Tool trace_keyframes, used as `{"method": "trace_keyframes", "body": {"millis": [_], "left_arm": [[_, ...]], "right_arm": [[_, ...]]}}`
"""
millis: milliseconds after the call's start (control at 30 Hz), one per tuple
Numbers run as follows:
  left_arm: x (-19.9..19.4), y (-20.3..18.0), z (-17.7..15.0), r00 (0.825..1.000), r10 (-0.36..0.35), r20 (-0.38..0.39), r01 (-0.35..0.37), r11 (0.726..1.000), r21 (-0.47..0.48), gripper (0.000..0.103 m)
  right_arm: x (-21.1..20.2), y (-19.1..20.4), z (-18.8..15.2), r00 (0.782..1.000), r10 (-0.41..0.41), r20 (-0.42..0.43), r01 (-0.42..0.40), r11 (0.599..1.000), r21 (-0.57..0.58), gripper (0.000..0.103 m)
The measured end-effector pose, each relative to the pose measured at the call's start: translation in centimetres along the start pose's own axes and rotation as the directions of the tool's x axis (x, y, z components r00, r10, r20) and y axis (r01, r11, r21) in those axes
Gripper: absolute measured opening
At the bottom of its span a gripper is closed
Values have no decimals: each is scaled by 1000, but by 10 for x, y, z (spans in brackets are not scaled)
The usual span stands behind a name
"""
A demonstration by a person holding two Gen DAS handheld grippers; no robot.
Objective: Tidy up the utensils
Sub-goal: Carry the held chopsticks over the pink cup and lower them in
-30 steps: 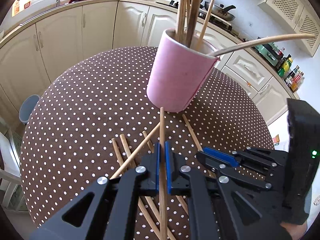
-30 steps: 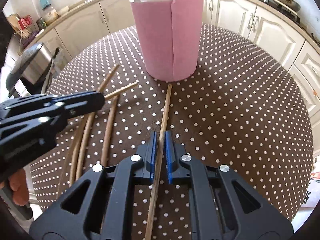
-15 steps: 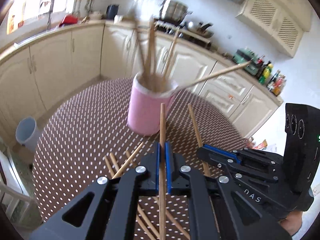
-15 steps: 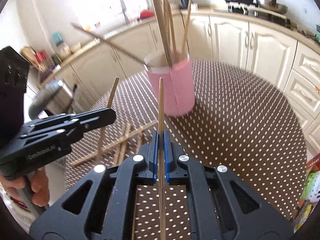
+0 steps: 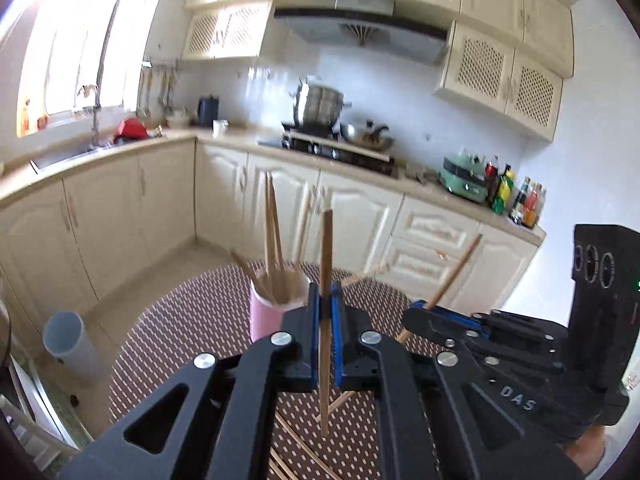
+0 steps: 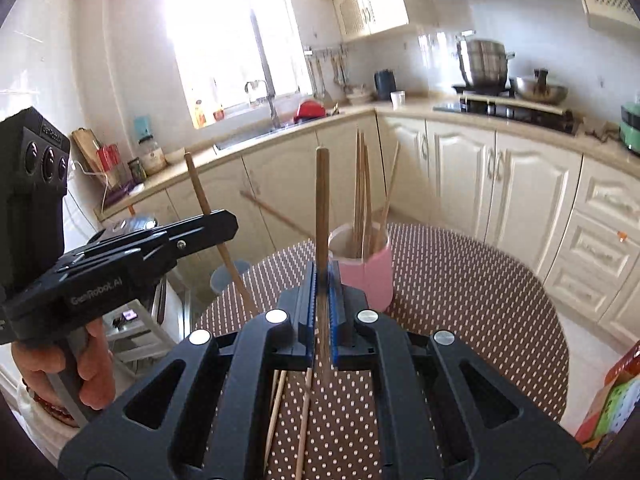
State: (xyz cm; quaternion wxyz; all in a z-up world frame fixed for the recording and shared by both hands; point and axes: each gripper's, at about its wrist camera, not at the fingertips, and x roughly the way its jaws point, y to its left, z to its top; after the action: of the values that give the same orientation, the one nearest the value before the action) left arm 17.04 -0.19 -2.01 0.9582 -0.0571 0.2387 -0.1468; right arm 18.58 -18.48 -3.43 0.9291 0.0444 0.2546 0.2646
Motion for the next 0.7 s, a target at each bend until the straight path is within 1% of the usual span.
{"method": "trace_keyframes", "body": {"millis": [200,333,500,633,700], "left_arm": [[-10,2,33,994,34,106,-33,999,-2,6],[-8,7,56,984,59,169,-56,998,-23,6],[1,12,76,970,84,229,-74,996,-50,6],[10,15,88,963,84,256,-70,995,-65,6],[14,15,95,957,89,277,-75,995,-59,6]], "right_arm": [[-2,8,33,998,2,66,1,999,-36,6],[5,20,55,995,-11,98,18,997,-74,6],[18,24,73,990,-30,136,42,995,-87,6],[28,18,88,984,-33,175,44,997,-59,6],[32,16,95,979,-49,197,62,996,-57,6]]}}
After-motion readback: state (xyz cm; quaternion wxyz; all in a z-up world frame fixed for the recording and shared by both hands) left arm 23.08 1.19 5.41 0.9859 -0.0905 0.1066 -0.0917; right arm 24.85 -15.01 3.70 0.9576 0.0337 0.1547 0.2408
